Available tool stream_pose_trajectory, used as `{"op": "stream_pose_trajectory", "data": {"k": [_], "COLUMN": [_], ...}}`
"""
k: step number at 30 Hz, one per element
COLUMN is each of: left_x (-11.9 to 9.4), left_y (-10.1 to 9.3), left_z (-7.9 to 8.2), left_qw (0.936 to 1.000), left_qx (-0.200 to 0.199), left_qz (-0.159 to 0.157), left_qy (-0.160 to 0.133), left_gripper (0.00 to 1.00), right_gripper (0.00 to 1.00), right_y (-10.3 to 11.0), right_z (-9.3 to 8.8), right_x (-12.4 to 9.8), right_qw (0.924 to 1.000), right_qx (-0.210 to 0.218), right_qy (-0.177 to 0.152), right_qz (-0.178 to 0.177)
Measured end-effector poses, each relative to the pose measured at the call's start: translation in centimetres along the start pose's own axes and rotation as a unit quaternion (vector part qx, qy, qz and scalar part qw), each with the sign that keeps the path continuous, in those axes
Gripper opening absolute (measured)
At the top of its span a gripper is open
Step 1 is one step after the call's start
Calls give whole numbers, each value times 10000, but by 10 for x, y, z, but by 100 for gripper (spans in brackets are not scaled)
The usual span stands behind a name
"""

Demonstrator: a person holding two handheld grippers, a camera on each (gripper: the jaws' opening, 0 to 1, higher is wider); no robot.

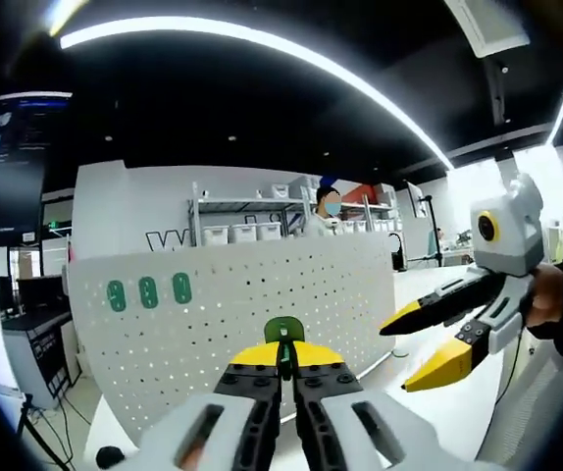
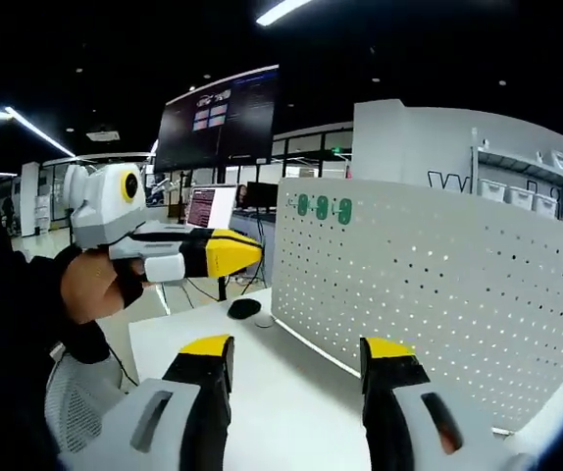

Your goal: Insert the hook assembly into the mounting plate slot until the hook locks in place.

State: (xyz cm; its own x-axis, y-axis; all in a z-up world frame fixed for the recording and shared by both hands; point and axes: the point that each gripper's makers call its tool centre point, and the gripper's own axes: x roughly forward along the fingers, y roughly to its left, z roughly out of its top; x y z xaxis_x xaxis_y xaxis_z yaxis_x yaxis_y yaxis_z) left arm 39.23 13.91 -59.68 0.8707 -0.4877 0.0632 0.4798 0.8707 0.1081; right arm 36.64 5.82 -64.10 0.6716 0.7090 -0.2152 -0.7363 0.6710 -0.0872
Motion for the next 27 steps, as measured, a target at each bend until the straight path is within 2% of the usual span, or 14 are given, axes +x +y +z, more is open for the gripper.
{"op": "stream_pose_trajectory", "data": {"k": [10, 15, 22, 27], "left_x": [22, 37, 63, 79], "left_y": [10, 17, 29, 38], "left_z": [14, 23, 32, 34], "left_qw": [9998, 9992, 9978, 9971], "left_qx": [-89, -199, -233, -154], "left_qz": [90, 212, 402, 559], "left_qy": [-145, -292, -468, -489], "left_gripper": [3, 3, 3, 3], "right_gripper": [70, 76, 76, 77], "right_y": [-15, -20, -25, -27], "right_z": [-12, -15, -26, -31], "right_x": [-8, -13, -16, -19], "right_qw": [9994, 9988, 9983, 9979], "right_qx": [95, 115, 261, 333], "right_qy": [-47, -105, -62, -52], "right_qz": [-316, -455, -510, -559]}}
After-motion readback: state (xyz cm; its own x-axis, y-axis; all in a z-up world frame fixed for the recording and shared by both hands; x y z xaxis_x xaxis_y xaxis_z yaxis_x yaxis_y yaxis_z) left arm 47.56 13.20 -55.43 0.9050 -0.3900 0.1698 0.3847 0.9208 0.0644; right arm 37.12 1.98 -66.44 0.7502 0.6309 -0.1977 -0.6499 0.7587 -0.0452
